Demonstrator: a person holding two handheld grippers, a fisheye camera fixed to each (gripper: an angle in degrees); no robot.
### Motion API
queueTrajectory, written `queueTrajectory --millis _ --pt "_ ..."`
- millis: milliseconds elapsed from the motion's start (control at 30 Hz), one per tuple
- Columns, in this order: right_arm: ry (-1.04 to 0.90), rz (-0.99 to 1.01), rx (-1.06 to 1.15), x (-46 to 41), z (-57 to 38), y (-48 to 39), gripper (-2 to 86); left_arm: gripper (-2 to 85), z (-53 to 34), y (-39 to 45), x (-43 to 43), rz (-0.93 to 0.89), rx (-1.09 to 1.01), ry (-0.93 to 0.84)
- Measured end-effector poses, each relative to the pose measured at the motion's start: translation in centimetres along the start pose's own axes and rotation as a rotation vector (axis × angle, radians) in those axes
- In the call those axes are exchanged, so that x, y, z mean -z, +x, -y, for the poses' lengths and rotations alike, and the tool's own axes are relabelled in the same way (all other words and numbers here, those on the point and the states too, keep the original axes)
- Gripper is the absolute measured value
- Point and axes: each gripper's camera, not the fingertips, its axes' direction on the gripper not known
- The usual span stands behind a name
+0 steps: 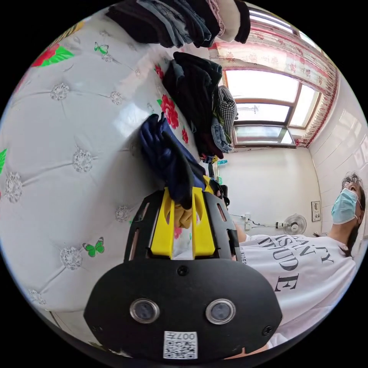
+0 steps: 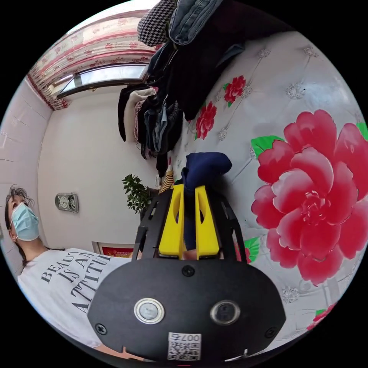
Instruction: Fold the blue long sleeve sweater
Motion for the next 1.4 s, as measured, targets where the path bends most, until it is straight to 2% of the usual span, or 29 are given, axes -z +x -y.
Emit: queueTrajectory --millis 100,300,367,500,567,633,667,700,767,867,933,1000,1167,1267,1400 --pt "0.068 0.067 -0.028 2.0 0.1 -1.8 3.7 6.7 1.8 2.3 -0.6 -0.068 -0.058 -0.024" --pt "0.286 0.111 0.25 10.2 5.5 -13.1 3.4 6.7 11.9 13.0 -5.1 -0.224 -0.325 -0.111" --pt "0.433 0.122 0.405 14.3 7.1 -19.2 3.7 6.7 17.2 21.0 -6.9 -0.286 -0.509 -0.15" --pt "0.675 0.12 0.543 18.1 9.1 -26.2 4.6 7.5 25.0 31.3 -9.6 -0.273 -0.62 -0.123" --pt "0.781 0.041 0.502 18.7 11.6 -27.1 5.8 8.0 27.5 33.8 -11.3 -0.158 -0.623 0.001" --pt "0.81 -0.064 0.427 18.2 13.2 -25.3 6.7 8.4 26.9 32.9 -13.3 0.0 -0.618 0.092" --pt "0.797 -0.12 0.386 17.6 13.8 -23.0 7.2 8.5 25.4 31.0 -15.5 0.125 -0.614 0.1" --pt "0.781 -0.153 0.371 17.3 13.9 -21.5 7.4 8.6 24.5 29.8 -16.7 0.177 -0.618 0.083" --pt "0.717 -0.327 0.28 16.0 13.1 -14.4 7.7 8.6 19.8 23.3 -21.8 0.36 -0.639 -0.056" --pt "0.625 -0.486 0.127 16.1 10.1 -4.8 7.6 8.2 12.7 13.7 -26.9 0.516 -0.586 -0.275" --pt "0.619 -0.497 0.036 17.1 8.3 -0.4 7.6 8.3 9.6 9.7 -28.3 0.533 -0.528 -0.336" --pt "0.61 -0.445 0.041 17.9 8.2 1.3 7.8 9.1 8.7 8.2 -28.9 0.469 -0.474 -0.331" --pt "0.592 -0.39 0.335 17.6 14.4 -4.5 9.4 12.9 13.2 14.4 -30.8 0.27 -0.571 -0.162" --pt "0.59 -0.434 0.483 16.7 19.1 -8.3 10.6 13.9 16.0 17.5 -32.9 0.282 -0.625 -0.112" --pt "0.49 -0.587 0.527 14.9 25.4 -9.8 11.1 13.8 18.7 19.1 -35.7 0.344 -0.644 -0.11"
